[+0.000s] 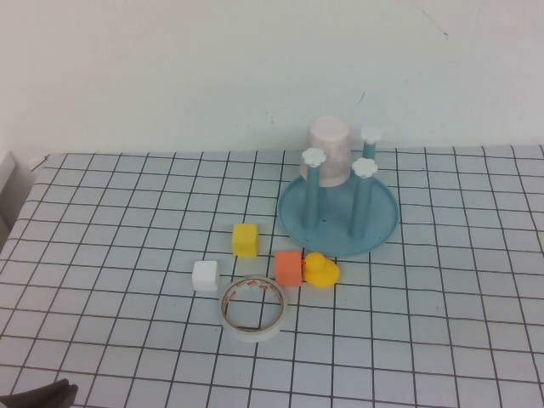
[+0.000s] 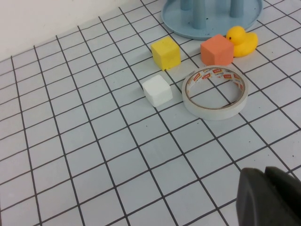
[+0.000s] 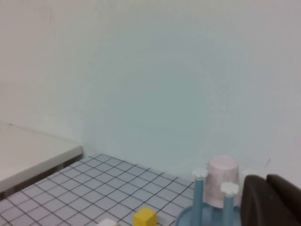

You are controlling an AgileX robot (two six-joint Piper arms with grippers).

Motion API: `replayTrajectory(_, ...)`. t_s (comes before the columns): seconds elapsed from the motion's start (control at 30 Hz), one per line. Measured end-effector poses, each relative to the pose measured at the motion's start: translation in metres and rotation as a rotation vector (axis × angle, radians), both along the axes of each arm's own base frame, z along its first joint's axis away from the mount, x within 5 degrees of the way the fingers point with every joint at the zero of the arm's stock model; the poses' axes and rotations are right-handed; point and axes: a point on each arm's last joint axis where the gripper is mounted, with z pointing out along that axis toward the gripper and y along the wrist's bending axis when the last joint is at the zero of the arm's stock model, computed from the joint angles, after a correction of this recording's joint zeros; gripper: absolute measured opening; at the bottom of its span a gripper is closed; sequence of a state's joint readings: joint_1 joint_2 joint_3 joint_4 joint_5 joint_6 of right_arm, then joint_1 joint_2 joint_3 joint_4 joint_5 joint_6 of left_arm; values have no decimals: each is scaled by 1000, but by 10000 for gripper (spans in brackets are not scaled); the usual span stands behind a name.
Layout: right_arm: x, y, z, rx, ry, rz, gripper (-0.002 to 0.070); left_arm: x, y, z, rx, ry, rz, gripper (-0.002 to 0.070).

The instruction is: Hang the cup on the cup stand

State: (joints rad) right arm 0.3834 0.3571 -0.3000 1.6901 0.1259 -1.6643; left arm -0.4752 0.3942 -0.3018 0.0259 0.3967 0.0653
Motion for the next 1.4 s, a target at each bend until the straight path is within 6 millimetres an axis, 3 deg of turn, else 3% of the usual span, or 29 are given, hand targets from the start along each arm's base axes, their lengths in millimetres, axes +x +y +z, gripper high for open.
replayTrajectory(0.23, -1, -5, -5, -34, -19, -49, 2, 0, 0, 0, -1, 1, 1, -1)
replayTrajectory(0.57, -12, -27, -55, -34, 100, -266, 2, 0, 0, 0, -2, 1, 1, -1)
replayTrajectory(0.9, -24, -55, -98, -62, 268, -679, 2, 0, 0, 0, -2, 1, 1, -1)
replayTrajectory(1.07, -23, -56, -116, -64, 309, -692, 2, 0, 0, 0, -2, 1, 1, -1)
replayTrajectory(1.4, -22, -53, -119, -74, 324, -624, 1, 0, 0, 0, -2, 1, 1, -1)
